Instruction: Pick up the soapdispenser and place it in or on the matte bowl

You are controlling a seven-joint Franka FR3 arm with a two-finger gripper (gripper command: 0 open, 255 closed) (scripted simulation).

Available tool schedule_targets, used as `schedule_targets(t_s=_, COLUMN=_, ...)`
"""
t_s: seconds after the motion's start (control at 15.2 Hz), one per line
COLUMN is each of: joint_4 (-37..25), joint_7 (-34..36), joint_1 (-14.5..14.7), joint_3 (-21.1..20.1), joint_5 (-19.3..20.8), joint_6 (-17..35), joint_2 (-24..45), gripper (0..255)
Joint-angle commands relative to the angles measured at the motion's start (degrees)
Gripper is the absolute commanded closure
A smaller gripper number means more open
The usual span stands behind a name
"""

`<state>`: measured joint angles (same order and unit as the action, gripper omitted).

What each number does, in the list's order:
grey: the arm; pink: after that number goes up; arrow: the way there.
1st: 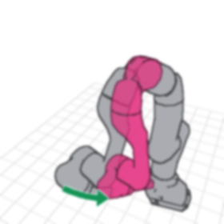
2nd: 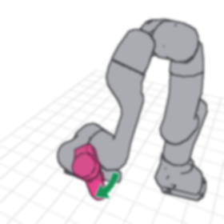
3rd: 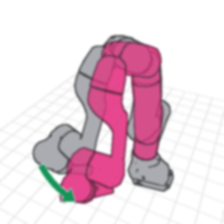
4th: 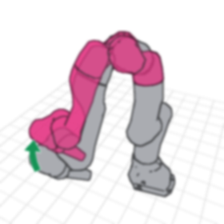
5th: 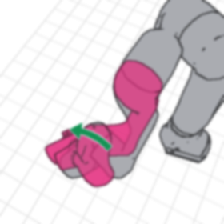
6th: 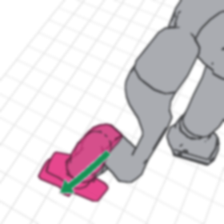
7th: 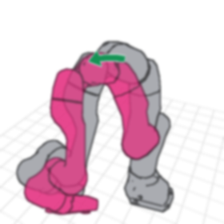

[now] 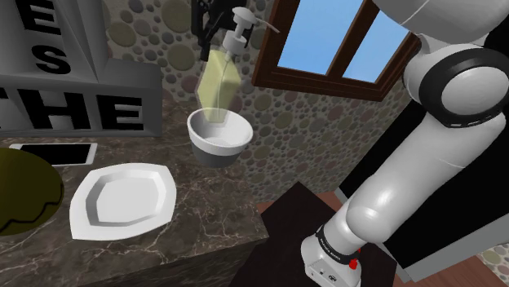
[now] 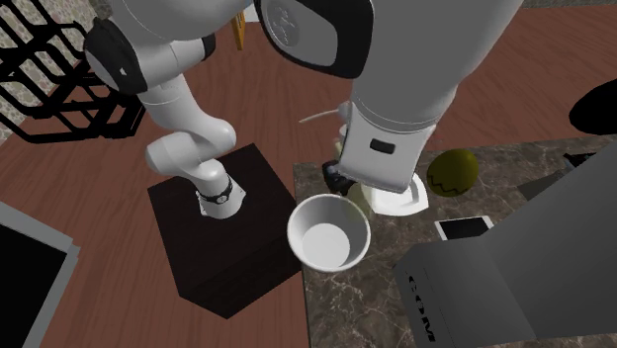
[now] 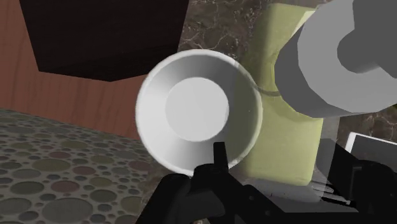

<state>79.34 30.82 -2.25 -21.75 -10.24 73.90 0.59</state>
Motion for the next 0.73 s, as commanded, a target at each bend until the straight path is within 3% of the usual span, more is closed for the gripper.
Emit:
schedule_targets(t_s=0.0, joint_4=-3.77, joint_7=-1.82, joint_1=-0.84, joint_3=0.84, joint_5=1.28, joint_6=-1.19, joint_2=3.1, gripper=255)
schedule_targets(t_s=0.07, joint_4=-5.26, joint_7=-2.6, joint_1=-1.19, joint_3=1.2, joint_5=1.77, joint_6=-1.68, joint_2=4.31, gripper=255)
schedule_targets(t_s=0.66, joint_4=6.36, joint_7=-4.68, joint_1=-1.75, joint_3=1.64, joint_5=0.87, joint_6=6.29, joint_2=0.67, gripper=255)
